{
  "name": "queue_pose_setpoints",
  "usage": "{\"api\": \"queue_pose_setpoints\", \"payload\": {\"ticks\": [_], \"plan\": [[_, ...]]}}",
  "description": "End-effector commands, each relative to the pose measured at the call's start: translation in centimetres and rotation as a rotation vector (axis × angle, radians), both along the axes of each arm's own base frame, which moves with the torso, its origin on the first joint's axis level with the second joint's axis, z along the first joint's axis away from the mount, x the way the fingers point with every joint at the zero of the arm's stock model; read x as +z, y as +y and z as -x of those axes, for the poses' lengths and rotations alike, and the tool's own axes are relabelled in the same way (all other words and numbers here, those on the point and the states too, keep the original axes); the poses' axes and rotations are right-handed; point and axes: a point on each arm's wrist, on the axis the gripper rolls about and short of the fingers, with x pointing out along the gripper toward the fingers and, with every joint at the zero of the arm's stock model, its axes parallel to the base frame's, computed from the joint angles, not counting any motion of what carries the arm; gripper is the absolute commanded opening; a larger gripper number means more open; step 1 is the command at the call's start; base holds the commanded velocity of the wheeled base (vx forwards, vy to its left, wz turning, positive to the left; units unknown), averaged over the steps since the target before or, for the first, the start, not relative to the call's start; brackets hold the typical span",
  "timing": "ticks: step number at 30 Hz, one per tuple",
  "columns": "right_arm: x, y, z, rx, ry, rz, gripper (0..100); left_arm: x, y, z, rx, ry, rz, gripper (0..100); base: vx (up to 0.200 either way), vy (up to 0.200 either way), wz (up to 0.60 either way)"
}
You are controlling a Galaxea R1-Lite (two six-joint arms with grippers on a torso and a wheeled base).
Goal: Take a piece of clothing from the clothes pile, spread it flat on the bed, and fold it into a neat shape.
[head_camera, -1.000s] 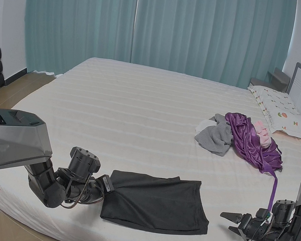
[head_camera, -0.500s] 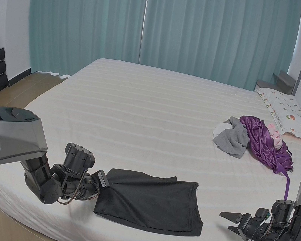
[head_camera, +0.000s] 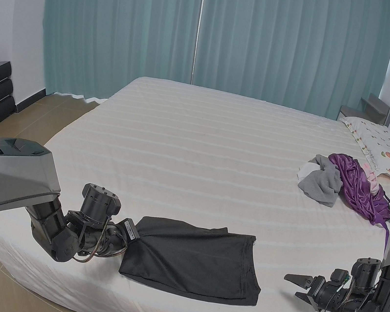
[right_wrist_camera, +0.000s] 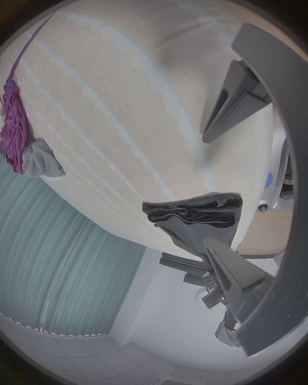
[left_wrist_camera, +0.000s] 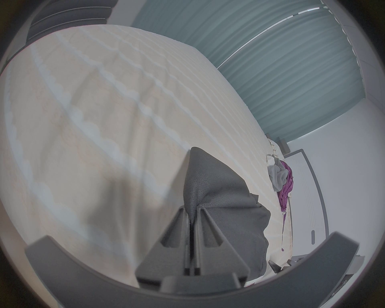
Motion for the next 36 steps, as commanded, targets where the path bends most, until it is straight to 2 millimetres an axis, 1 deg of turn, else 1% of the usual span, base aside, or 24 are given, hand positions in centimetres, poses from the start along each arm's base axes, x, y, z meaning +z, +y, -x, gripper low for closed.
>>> {"api": "queue_pose_setpoints", "payload": {"ticks": [1, 8, 16, 23, 24, 32, 36], "plan": [[0.1, 0.0, -0.1, 0.001, -0.015, -0.002, 100, -0.1, 0.0, -0.1, 0.001, 0.002, -0.001, 0, 0.0, 0.2, 0.0], [0.3, 0.4, -0.3, 0.014, -0.029, 0.0, 100, -0.2, 0.1, -0.1, 0.005, 0.003, -0.002, 0, 0.0, 0.2, 0.0], [1.0, 1.6, -0.4, 0.031, -0.039, -0.042, 100, -0.4, 0.0, 0.2, -0.001, 0.013, -0.006, 0, 0.0, 0.0, 0.0], [0.7, 1.8, -0.4, 0.031, -0.026, -0.037, 100, -0.2, -0.1, 0.3, 0.016, 0.022, 0.016, 0, 0.0, 0.0, 0.0], [0.7, 1.8, -0.4, 0.031, -0.024, -0.037, 100, -0.1, -0.1, 0.3, 0.016, 0.022, 0.02, 100, 0.0, 0.0, 0.0], [0.6, 1.8, -0.4, 0.025, -0.012, -0.047, 100, -0.2, 0.0, 0.5, 0.023, 0.032, 0.025, 100, 0.0, 0.0, 0.0], [0.4, 1.8, -0.4, 0.013, 0.004, -0.052, 100, 0.1, 0.2, 0.4, 0.067, 0.049, 0.06, 100, 0.0, 0.0, 0.0]]}}
